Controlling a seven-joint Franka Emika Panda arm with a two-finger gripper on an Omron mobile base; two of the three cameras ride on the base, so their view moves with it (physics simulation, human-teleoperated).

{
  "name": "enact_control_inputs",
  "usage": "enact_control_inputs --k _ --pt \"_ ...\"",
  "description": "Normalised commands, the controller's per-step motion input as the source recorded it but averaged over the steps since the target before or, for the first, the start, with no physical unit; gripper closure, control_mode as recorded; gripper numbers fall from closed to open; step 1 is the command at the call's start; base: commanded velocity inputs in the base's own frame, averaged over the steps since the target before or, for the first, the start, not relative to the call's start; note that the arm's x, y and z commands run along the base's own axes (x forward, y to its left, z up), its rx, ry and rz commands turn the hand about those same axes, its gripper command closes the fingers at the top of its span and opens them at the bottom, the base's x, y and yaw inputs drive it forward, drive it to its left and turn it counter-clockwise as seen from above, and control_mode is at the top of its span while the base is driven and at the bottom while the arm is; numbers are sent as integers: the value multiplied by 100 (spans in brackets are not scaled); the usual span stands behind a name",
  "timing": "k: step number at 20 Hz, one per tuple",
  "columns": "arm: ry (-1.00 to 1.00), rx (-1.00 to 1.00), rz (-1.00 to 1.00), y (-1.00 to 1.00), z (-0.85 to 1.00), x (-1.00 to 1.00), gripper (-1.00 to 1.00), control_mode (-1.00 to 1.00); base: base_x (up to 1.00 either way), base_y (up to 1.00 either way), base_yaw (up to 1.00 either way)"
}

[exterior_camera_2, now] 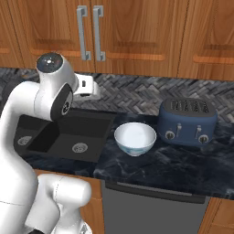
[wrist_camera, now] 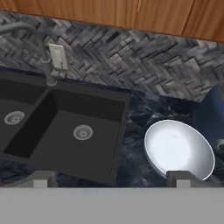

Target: Open the cabinet. Pick the kiwi and kiwi from the cabinet and place them into the bowl. Then close the cabinet.

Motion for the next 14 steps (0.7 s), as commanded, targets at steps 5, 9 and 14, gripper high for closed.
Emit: enact_control_inputs --k 5,9,14 --pt "-40 0 2 -23 61 -40 -100 -100 0 0 0" --pt "-37 0 1 -18 56 -41 -100 -100 0 0 0" --pt "-32 0 0 -7 34 -30 -100 -100 0 0 0"
